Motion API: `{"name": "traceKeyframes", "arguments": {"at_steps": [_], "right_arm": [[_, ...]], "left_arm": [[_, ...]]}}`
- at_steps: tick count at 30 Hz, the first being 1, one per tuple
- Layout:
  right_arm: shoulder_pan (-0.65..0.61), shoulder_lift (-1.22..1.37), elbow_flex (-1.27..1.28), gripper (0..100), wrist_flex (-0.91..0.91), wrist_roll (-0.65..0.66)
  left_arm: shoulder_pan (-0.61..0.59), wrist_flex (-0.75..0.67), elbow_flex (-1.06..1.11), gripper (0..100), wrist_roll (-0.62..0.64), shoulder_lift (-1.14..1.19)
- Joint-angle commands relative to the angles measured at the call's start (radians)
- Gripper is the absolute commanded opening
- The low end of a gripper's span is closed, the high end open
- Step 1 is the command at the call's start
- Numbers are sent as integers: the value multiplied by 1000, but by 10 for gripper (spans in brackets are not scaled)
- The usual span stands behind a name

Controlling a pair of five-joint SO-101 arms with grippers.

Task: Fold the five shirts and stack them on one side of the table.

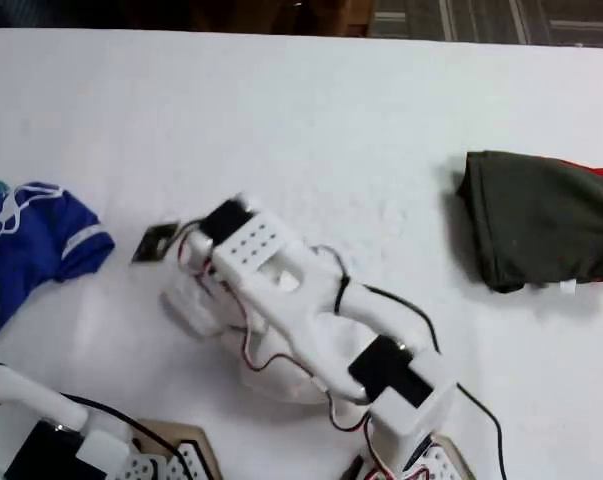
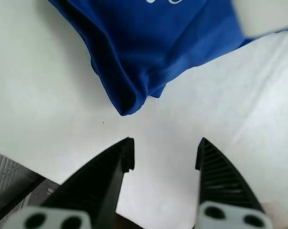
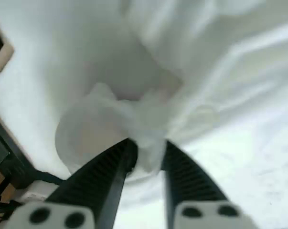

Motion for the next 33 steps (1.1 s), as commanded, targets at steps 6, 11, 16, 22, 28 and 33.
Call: {"name": "traceKeyframes", "arguments": {"at_steps": [6, 11, 16, 22, 28, 33], "right_arm": [[245, -19, -307, 18, 94, -11], [407, -67, -505, 18, 94, -8], [587, -97, -631, 18, 94, -6], [797, 1, -605, 19, 94, -6], [822, 153, -511, 19, 94, -6], [774, 90, -497, 19, 94, -6]], "left_arm": [[-9, -3, 1, 226, -3, -5], [-11, -2, 1, 226, -5, -9], [-8, 18, 1, 226, -5, -11], [26, 34, -1, 226, -5, -11], [241, 35, -10, 226, 5, -12], [342, 35, -10, 226, 6, -12]]}}
